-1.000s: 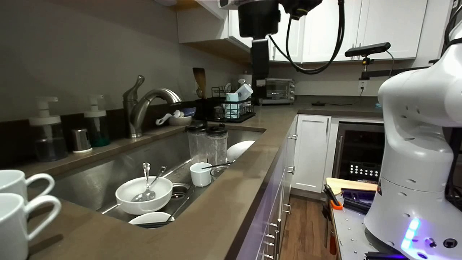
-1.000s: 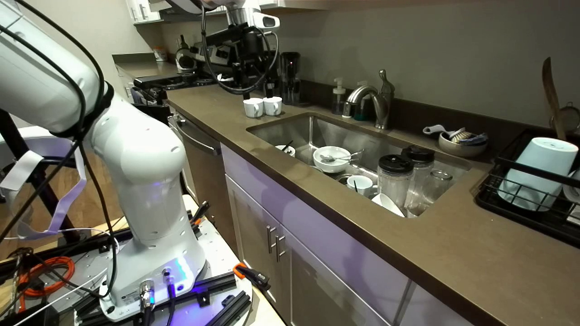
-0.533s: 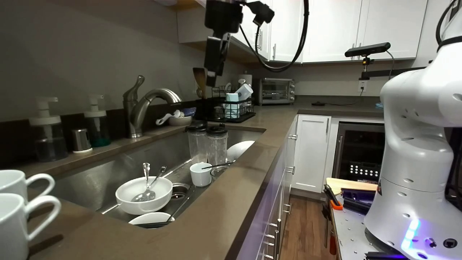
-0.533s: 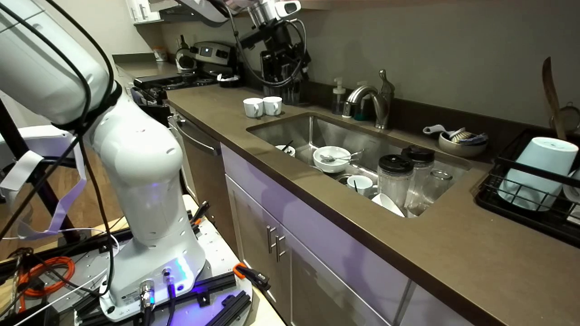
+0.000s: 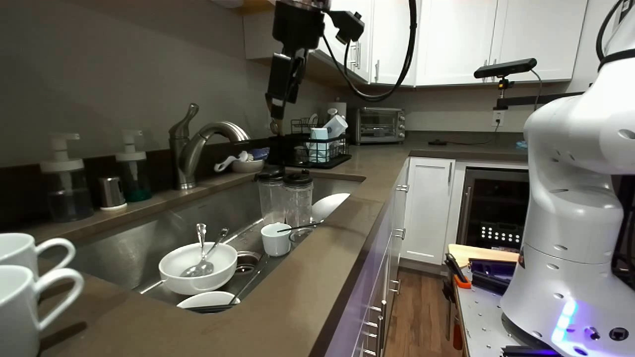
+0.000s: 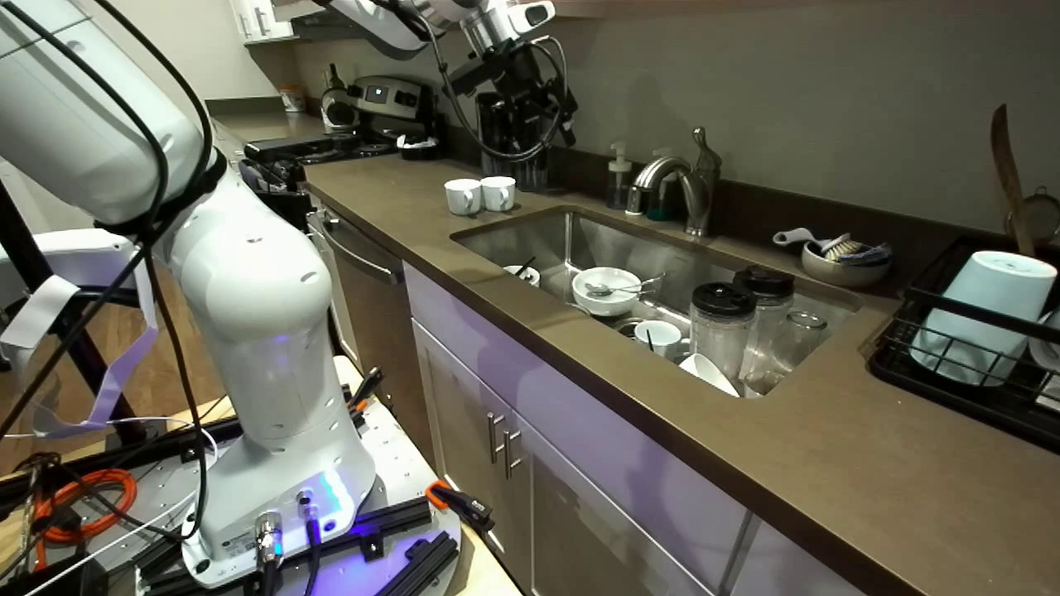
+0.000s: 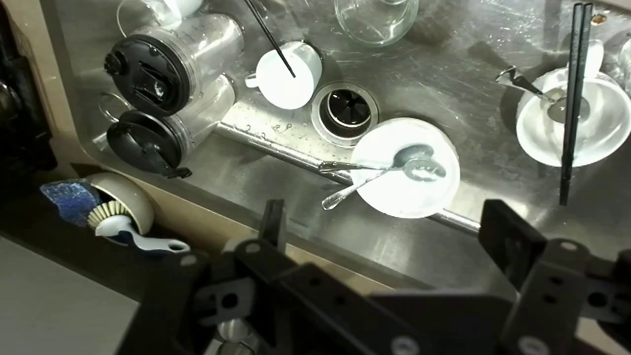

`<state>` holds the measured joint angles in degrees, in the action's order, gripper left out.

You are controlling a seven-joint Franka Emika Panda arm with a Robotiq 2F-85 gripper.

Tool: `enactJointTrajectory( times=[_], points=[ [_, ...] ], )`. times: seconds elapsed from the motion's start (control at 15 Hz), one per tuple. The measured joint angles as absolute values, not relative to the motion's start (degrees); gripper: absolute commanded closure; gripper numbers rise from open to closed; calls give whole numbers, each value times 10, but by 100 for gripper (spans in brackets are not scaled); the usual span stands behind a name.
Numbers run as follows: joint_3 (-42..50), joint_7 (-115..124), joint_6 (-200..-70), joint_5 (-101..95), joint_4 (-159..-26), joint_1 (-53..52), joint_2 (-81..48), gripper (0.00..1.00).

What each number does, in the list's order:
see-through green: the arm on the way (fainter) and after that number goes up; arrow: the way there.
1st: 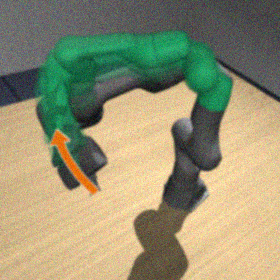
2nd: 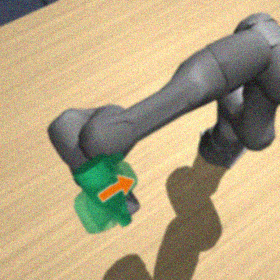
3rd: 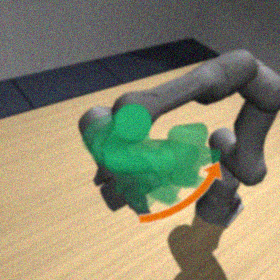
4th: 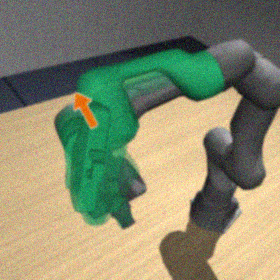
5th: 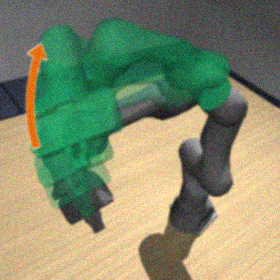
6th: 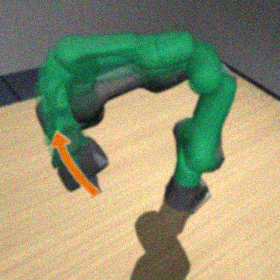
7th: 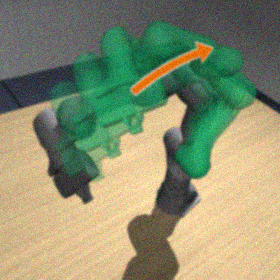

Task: Open the tap

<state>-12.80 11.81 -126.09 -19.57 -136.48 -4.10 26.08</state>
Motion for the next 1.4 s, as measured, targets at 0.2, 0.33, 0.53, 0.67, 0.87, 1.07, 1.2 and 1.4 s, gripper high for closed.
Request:
enactJointTrajectory(
  times=[0.2,0.33,0.53,0.67,0.87,1.07,1.2,1.4],
  points=[
    [-127,139,-1342,-256,-1376,-22,259,0],
    [-125,157,-1434,-307,-1386,7,251,0],
    [-113,200,-1583,-385,-1388,66,225,21],
    [-105,229,-1679,-426,-1379,110,196,33],
    [-96,234,-1775,-443,-1337,158,133,53],
    [-93,234,-1822,-442,-1280,169,62,72],
    [-99,234,-1826,-440,-1250,164,22,62],
    [-111,234,-1815,-437,-1223,151,-16,85]
  ],
)
